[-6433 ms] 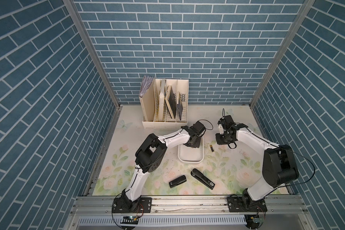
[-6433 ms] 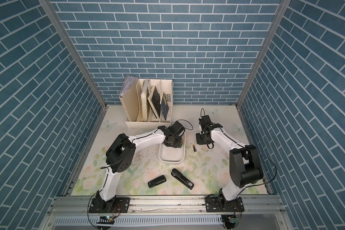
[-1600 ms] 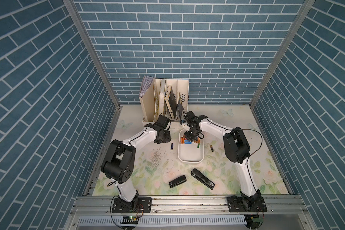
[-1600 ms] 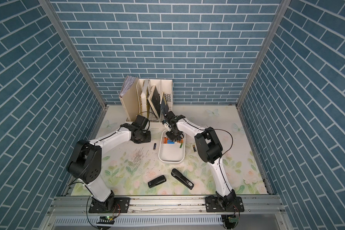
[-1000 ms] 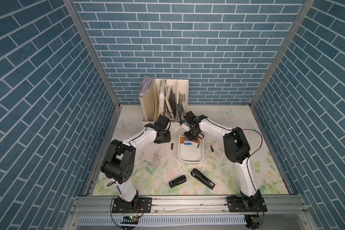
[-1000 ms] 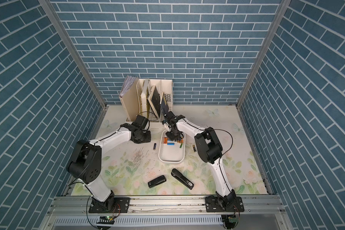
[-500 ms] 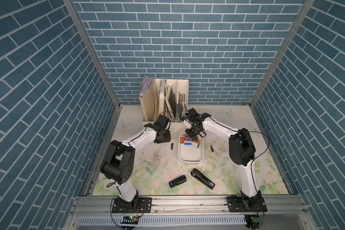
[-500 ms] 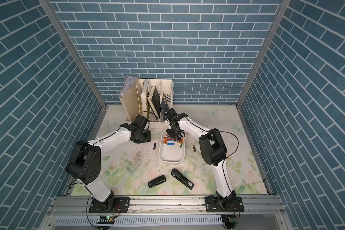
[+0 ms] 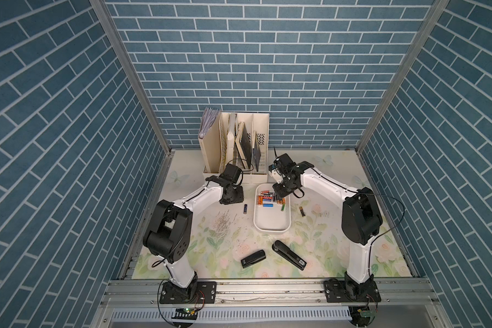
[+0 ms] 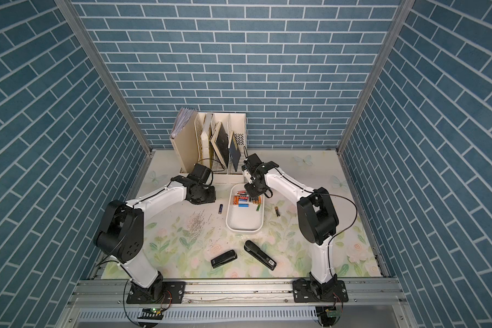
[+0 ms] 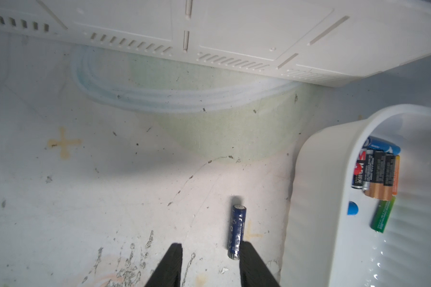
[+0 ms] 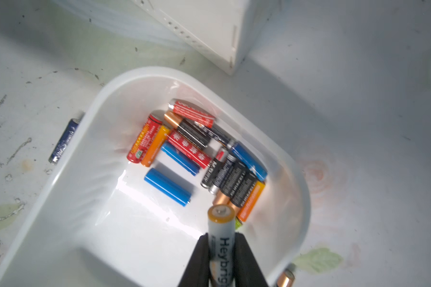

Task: Take the batteries out of the storage box
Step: Pick up the battery from the storage box, then place the battery at the center of the board.

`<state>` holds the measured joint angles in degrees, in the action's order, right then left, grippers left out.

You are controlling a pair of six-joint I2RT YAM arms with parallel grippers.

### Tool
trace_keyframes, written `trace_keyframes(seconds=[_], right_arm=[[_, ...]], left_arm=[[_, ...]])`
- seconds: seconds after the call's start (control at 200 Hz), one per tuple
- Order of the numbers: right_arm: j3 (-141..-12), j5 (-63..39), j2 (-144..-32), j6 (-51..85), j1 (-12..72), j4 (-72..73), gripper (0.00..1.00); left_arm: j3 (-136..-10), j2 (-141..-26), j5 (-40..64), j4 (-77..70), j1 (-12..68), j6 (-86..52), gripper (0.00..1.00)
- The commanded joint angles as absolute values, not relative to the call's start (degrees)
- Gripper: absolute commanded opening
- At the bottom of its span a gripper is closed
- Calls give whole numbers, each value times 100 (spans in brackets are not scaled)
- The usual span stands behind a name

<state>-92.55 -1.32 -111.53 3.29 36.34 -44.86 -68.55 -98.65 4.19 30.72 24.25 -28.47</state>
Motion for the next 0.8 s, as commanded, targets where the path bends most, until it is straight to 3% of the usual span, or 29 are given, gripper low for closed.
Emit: trace_keyframes(seconds=[0.0,0.345,0.795], right_arm=[[-8940,3,-10711,588,3492,-4519,20],[-7515,57,-9870,598,2922,-4219,19],[-6430,82,-9818,625,2549,-3650,19]], left_arm=[[-7004,-9877,446,3111,2401,-2757,43],[-7096,-9993,470,3111,2452,-2768,44],[-7147,-10081,457,3153,2514,-2781,44]])
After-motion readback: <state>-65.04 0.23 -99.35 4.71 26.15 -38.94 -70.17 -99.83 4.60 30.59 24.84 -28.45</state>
